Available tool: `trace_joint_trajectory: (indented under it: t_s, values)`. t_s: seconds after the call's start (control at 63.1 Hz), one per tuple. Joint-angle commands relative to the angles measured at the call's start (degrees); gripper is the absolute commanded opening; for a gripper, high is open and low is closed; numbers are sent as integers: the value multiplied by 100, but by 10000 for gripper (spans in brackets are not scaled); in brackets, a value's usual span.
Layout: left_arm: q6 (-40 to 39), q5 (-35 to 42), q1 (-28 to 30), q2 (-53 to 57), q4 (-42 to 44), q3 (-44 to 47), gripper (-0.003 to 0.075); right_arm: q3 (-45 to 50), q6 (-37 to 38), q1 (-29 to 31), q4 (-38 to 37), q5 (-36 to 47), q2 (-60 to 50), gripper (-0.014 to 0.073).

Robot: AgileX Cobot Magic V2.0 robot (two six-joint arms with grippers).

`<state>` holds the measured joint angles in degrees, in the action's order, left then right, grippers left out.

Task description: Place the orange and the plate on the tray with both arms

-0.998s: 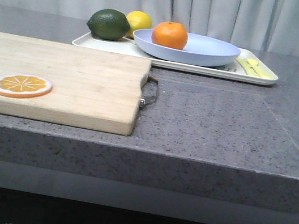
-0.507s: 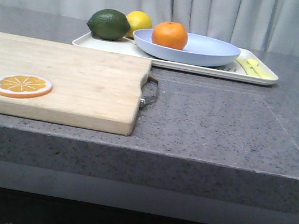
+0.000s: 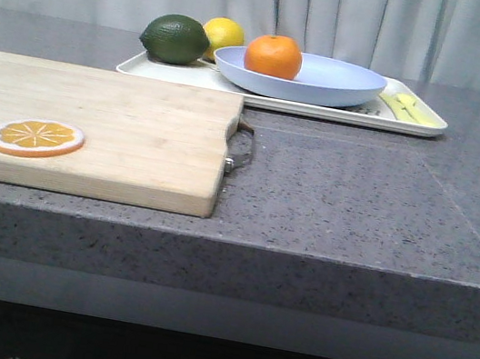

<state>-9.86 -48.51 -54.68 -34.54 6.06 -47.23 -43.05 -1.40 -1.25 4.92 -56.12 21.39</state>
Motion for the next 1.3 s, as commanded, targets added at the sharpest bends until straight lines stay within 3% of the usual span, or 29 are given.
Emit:
trace_joint_trajectory:
  t_s: [0.0, 0.586, 0.761, 0.983, 1.173, 1.284]
  values:
    - [-36, 408, 28, -14, 33, -155, -17, -117, -8, -19, -59, 454, 57, -69]
    - [-36, 536, 121, 163, -4, -15, -18, -117, -8, -19, -59, 454, 57, -68]
    - [-36, 1325, 1387, 690, 26, 609, -18, -117, -8, -19, -59, 453, 57, -68]
    - [-36, 3417, 3503, 1824, 3, 2257, -18, -117, -8, -19, -59, 453, 57, -68]
    - [-36, 5241, 4695, 2740, -466, 3857, -18, -117, -8, -19, -59, 453, 57, -68]
    - [-36, 5397, 4979, 3134, -747, 4446, -18, -117, -8, -19, -59, 453, 57, -68]
